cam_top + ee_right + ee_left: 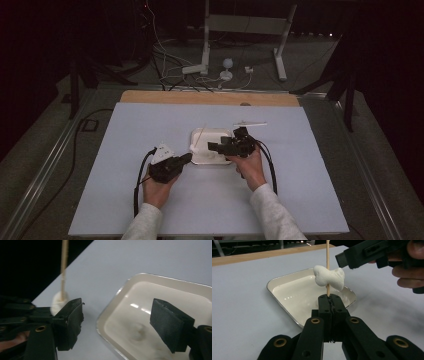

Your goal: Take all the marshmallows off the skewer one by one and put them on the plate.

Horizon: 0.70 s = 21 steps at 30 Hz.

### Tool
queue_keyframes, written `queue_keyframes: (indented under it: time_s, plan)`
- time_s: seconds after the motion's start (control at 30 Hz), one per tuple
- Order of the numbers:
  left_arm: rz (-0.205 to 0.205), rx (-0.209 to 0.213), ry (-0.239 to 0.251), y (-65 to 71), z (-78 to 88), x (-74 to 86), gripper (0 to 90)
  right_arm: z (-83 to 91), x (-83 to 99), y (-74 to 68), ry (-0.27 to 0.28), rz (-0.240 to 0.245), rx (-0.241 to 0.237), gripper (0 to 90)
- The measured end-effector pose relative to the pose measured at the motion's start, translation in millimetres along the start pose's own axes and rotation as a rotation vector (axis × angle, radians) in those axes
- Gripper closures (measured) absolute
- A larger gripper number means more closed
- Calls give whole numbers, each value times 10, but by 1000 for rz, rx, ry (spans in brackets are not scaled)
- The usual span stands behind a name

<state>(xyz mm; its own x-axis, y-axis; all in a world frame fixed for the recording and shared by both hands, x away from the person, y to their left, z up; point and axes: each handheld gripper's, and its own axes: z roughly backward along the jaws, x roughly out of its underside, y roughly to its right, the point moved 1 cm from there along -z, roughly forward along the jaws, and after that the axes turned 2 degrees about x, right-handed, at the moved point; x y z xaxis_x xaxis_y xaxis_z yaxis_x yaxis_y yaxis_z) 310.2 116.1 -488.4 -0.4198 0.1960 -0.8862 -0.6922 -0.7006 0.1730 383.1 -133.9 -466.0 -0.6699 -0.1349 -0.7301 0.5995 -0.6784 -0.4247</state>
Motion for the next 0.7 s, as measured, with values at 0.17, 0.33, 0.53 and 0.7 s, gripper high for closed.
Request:
queue_keyframes:
  time_s: [0.17, 0.33, 0.53, 0.7]
  plan:
    - [2, -2, 1, 3, -4, -1, 900, -26, -8, -129, 0, 21, -47, 261]
    - [5, -3, 6, 6, -6, -3, 900, -78, -4, -254, -5, 32, -93, 285]
    - [9, 1, 12, 15, -8, -7, 900, -159, 10, -363, -19, 44, -148, 385]
    - [6, 12, 19, 25, -9, -9, 900, -222, 13, -388, -26, 18, -175, 495]
